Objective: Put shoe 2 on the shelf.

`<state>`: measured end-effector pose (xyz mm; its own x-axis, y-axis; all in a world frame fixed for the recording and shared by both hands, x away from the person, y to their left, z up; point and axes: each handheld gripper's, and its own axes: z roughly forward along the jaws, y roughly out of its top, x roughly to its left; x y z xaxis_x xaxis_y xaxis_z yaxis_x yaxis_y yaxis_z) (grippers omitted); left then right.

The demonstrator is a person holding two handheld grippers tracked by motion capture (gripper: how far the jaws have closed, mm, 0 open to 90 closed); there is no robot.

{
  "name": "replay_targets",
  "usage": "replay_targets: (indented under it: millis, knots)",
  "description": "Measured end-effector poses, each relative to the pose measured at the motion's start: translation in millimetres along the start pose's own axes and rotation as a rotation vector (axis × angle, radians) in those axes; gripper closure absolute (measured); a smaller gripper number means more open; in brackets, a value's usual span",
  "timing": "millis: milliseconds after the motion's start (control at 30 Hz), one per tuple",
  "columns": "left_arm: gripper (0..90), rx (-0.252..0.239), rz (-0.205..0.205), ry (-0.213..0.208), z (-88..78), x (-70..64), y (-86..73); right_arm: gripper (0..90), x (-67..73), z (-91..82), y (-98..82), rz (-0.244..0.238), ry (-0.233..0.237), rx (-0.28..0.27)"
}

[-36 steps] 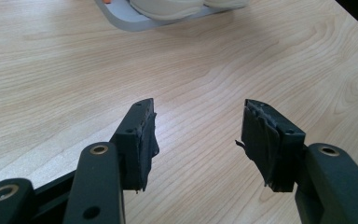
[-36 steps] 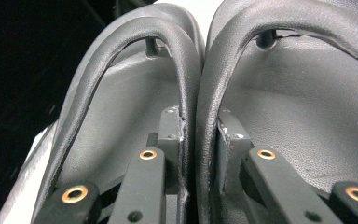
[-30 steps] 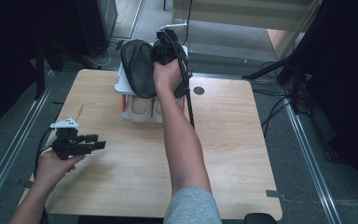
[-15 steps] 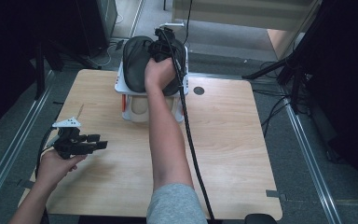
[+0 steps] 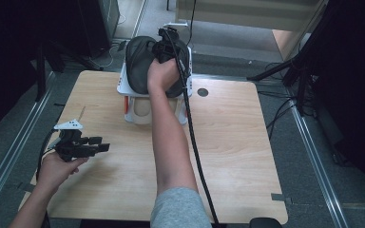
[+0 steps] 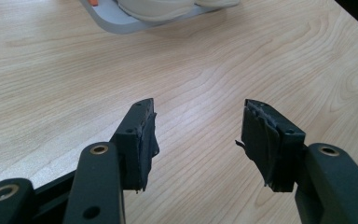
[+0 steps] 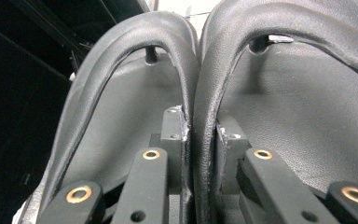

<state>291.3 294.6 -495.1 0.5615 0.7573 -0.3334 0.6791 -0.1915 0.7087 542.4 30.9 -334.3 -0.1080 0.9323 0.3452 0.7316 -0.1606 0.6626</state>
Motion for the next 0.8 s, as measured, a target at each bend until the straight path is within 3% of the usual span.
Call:
replay_targets:
  millis: [133, 300, 800]
  knots:
    - [45.4, -0.006, -0.001, -0.001, -0.2, -0.1, -0.1, 77.6, 0.0, 0.1, -0.5, 0.003, 0.0, -0.001]
    - [45.5, -0.001, 0.0, -0.001, 0.1, 0.3, 0.1, 68.0, 0.0, -0.2, -0.5, -0.005, 0.031, -0.001]
    - [45.4, 0.001, -0.001, 0.004, -0.2, 1.3, 0.4, 61.7, -0.9, -8.9, -5.0, -0.056, 0.059, 0.012]
